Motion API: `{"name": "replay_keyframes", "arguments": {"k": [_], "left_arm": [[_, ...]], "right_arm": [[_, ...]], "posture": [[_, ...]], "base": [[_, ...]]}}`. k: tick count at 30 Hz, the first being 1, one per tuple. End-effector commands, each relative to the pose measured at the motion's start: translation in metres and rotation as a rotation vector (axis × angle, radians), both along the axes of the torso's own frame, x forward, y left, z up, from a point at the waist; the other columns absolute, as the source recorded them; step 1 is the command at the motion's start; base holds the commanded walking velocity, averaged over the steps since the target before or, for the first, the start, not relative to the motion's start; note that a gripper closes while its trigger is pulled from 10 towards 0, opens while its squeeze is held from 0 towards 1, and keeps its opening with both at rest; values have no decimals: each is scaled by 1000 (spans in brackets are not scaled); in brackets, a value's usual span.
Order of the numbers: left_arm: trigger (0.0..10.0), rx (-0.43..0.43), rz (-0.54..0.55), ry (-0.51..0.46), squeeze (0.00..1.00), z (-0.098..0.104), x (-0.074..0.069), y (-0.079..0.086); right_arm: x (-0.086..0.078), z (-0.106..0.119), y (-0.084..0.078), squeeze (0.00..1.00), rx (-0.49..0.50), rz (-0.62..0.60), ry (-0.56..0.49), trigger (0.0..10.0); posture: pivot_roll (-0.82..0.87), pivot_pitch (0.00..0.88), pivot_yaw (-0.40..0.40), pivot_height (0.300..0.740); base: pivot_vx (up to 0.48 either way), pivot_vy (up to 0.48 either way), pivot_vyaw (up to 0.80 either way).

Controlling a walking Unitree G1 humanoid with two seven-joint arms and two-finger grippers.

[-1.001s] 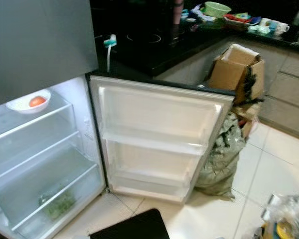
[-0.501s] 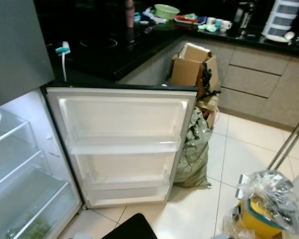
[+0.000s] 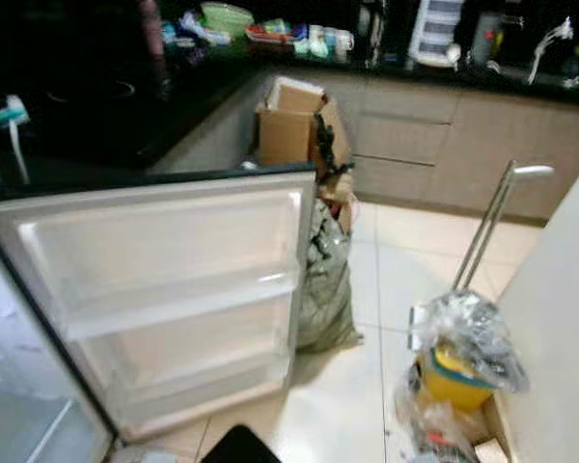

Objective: Restocking fridge

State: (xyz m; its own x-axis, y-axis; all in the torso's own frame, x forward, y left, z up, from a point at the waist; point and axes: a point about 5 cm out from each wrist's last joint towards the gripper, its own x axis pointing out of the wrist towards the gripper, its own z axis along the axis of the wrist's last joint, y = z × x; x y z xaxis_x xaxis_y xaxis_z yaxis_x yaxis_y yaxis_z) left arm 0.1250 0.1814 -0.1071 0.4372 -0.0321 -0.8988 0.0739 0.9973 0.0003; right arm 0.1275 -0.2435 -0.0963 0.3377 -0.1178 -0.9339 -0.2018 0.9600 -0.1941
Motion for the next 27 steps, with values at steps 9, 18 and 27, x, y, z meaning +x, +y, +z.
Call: {"name": "replay_keyframes", "arguments": {"k": [9,18,27], "left_arm": [[10000,-8,-6,-7,0,1,3,-2],[10000,1,-16,12,0,0,1,-1],[10000,10,-9,20,0,-1,-2,1]], "right_arm": [[4,1,0,0,5,-39,-32,10000],[2,1,1,0,11,-43,-30,10000],[2,0,2,0,15,-28,-29,10000]], "posture": [[-63,0,-21,740],[-65,0,-19,740],[-63,0,-19,740]], "base": [[0,0,-419],[0,-443,0],[0,-358,0]]}}
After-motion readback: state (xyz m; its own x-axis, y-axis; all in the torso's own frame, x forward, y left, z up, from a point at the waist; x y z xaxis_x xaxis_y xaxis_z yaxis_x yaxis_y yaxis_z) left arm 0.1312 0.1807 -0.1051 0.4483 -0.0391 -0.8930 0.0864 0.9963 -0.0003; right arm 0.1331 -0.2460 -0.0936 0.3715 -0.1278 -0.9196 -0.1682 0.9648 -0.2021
